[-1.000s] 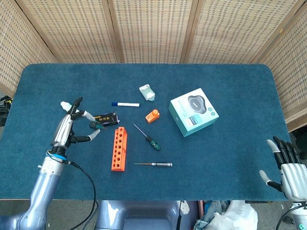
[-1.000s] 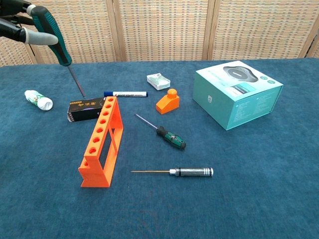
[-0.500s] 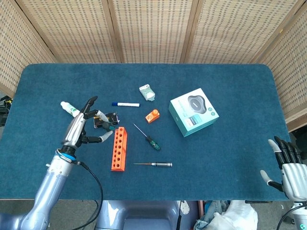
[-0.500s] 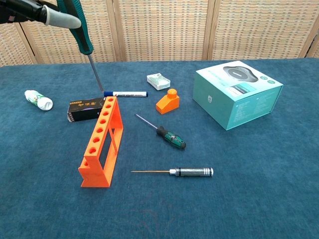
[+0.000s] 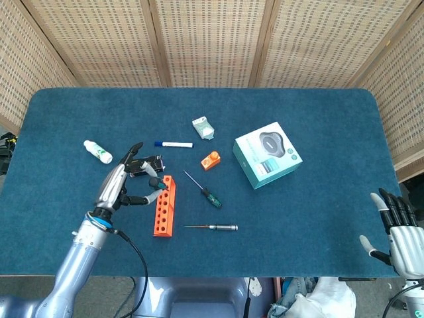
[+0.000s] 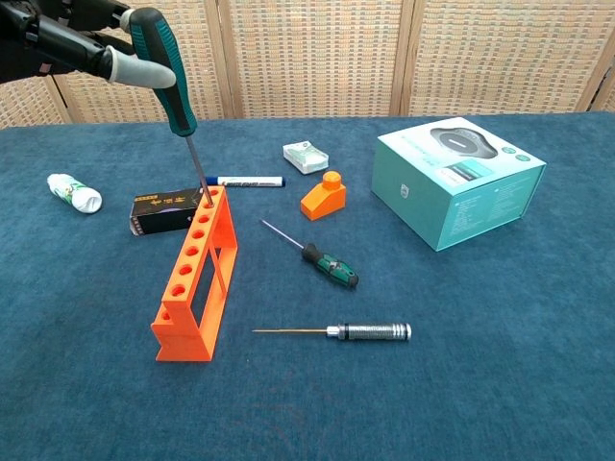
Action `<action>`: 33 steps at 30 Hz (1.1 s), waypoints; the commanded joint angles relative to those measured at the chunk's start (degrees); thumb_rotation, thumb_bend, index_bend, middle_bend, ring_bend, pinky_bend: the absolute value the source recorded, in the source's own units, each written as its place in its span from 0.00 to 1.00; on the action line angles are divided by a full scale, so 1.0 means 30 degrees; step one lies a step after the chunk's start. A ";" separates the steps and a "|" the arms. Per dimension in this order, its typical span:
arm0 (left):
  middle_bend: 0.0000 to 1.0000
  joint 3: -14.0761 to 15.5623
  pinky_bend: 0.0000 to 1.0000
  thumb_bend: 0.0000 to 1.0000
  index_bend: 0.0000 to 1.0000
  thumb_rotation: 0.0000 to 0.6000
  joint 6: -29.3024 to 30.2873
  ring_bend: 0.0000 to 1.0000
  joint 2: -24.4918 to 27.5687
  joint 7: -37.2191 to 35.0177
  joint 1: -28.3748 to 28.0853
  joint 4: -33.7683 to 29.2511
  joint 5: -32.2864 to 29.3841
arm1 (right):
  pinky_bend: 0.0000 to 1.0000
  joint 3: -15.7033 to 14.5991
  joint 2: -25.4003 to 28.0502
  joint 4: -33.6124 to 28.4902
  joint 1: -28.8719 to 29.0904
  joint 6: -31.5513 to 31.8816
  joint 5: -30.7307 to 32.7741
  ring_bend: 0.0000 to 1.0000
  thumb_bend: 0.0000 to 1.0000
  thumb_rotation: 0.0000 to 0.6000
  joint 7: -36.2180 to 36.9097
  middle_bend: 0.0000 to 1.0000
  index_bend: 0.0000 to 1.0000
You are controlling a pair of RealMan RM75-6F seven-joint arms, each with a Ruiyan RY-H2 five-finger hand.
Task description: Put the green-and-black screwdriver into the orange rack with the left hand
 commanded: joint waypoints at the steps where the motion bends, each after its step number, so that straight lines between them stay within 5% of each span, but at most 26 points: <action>1: 0.03 0.0056 0.00 0.29 0.58 1.00 0.0008 0.00 -0.0031 0.0011 -0.0050 0.0002 -0.0005 | 0.00 -0.0001 -0.0001 -0.0005 0.0003 -0.0007 0.0003 0.00 0.26 1.00 -0.0001 0.00 0.00; 33: 0.03 0.0479 0.00 0.29 0.59 1.00 -0.0245 0.00 0.0657 -0.0420 -0.0072 -0.0295 -0.0317 | 0.00 0.0010 0.0024 -0.0006 -0.0018 0.0023 0.0037 0.00 0.26 1.00 0.0077 0.00 0.00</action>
